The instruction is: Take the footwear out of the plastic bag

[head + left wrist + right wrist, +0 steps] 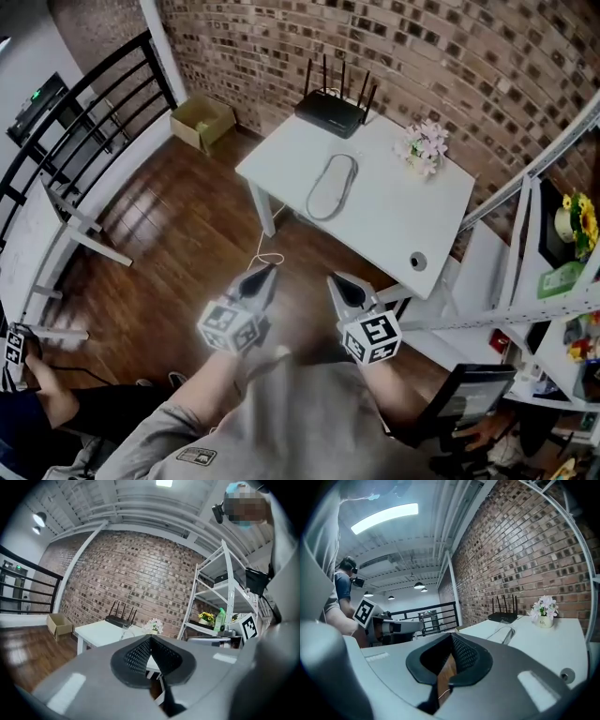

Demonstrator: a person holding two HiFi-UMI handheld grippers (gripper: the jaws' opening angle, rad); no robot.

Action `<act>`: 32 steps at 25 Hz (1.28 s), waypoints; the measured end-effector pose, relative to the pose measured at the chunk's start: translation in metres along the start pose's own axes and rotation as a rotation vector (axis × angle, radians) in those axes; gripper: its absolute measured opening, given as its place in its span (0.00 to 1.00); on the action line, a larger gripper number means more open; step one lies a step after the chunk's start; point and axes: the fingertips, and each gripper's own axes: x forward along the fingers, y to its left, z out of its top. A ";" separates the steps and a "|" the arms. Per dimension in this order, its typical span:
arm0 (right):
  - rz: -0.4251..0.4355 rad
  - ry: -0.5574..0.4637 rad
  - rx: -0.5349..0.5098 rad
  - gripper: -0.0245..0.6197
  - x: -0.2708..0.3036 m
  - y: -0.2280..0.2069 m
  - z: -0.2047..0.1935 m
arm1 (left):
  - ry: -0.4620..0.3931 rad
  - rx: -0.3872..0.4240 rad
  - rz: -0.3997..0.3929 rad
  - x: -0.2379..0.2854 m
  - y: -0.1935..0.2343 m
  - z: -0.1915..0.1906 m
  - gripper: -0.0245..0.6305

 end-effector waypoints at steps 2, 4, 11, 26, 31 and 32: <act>-0.018 0.000 0.011 0.06 0.015 -0.014 0.002 | 0.011 0.001 -0.006 0.016 0.015 0.002 0.04; -0.029 -0.008 0.019 0.06 0.034 -0.035 0.007 | 0.022 0.012 -0.010 0.040 0.031 0.006 0.04; -0.032 -0.021 0.037 0.06 0.100 -0.138 0.031 | 0.080 0.037 0.010 0.164 0.072 0.029 0.04; -0.177 0.019 0.125 0.06 0.141 -0.216 0.033 | 0.271 0.090 -0.121 0.284 0.113 0.011 0.04; -0.281 0.042 0.148 0.06 0.153 -0.228 0.036 | 0.397 0.089 -0.226 0.315 0.131 -0.007 0.04; -0.302 0.047 0.153 0.06 0.156 -0.230 0.036 | 0.420 0.087 -0.246 0.322 0.134 -0.011 0.04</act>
